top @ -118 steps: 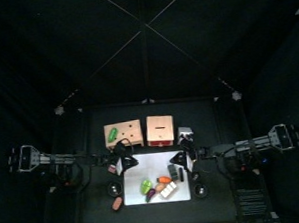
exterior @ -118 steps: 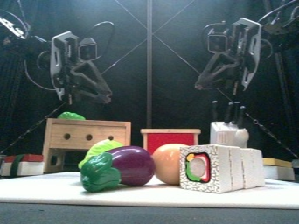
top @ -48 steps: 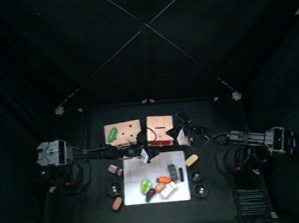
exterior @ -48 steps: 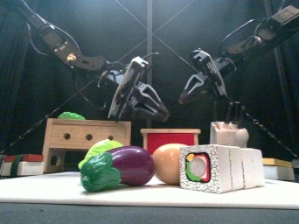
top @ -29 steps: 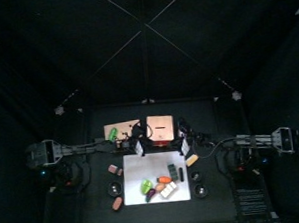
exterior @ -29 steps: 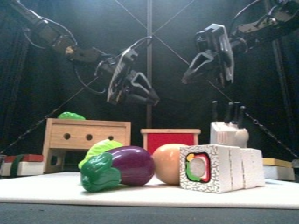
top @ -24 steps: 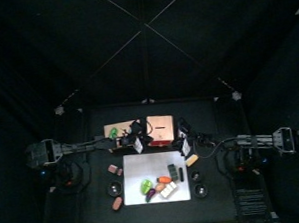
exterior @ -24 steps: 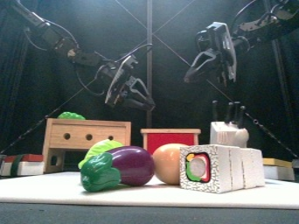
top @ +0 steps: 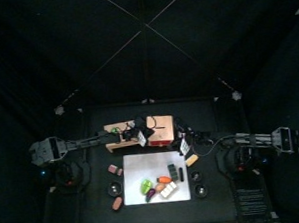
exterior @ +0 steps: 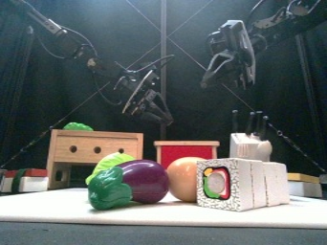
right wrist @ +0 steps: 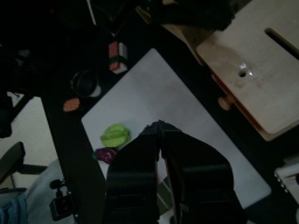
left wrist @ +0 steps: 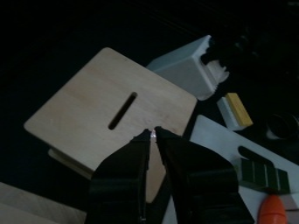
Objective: Grab drawer handle
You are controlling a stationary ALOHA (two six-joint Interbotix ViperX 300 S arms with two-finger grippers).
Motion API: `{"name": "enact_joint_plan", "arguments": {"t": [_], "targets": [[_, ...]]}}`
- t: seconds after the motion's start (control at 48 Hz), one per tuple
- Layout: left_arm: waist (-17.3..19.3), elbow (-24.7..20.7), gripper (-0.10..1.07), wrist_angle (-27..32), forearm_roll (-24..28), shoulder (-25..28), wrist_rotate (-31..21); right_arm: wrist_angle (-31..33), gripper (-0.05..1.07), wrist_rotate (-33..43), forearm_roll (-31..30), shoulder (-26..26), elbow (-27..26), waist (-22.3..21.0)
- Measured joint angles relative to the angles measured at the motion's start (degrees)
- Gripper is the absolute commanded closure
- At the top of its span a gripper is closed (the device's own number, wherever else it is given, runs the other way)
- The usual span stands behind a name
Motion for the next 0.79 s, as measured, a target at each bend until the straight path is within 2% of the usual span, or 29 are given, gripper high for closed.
{"name": "enact_joint_plan", "arguments": {"t": [0.167,0.479,0.625,0.792], "targets": [[1.3,-0.6,0.39,0.4,0.0,0.5,0.0,6.6,0.84,0.1,-1.5,1.8,-3.2,-1.9],[1.9,-0.6,0.39,0.6,0.1,0.4,0.0,14.9,0.85,1.3,-6.1,2.0,-6.2,-3.3],[2.1,-0.6,0.39,1.0,0.2,0.5,0.0,17.4,0.85,8.5,-10.7,2.1,-6.9,-3.4],[2.5,-0.6,0.39,1.1,0.2,0.4,0.0,20.5,0.82,21.2,-24.0,2.0,-7.2,-1.1]]}}
